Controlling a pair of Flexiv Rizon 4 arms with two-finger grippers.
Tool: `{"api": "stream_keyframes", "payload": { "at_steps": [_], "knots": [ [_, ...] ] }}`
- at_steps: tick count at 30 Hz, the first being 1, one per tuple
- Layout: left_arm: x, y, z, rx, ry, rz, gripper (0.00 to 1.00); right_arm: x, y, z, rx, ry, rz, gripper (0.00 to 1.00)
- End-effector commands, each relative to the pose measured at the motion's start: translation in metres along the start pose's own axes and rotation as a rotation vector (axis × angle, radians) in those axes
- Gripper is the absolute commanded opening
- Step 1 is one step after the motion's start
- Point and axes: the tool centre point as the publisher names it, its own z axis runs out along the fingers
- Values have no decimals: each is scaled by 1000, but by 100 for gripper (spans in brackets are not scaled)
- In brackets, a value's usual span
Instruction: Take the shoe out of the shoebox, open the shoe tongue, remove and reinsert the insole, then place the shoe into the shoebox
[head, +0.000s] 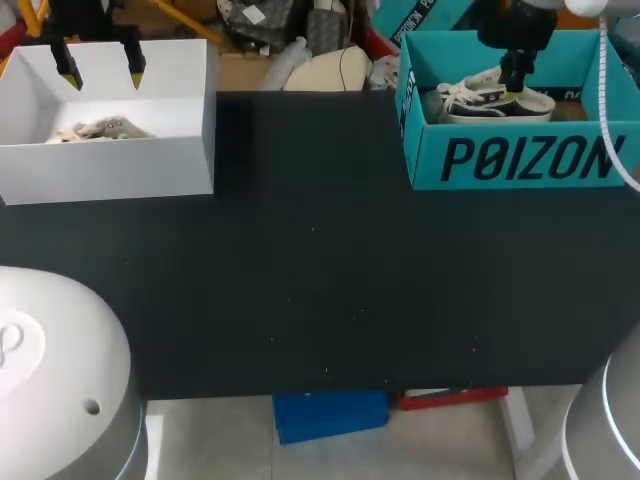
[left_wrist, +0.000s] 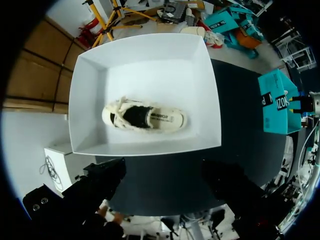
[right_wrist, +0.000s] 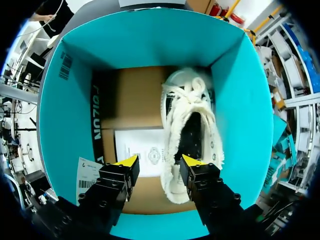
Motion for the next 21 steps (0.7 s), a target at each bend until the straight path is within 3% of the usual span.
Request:
{"api": "stream_keyframes", "payload": {
  "at_steps": [1,21],
  "knots": [
    [0,0,0,-2,-2,-1,100,-14,5,19,0,84,-5,48],
    [0,0,0,-2,-2,-1,100,-3,7,72,3,124,22,45]
  ]
}}
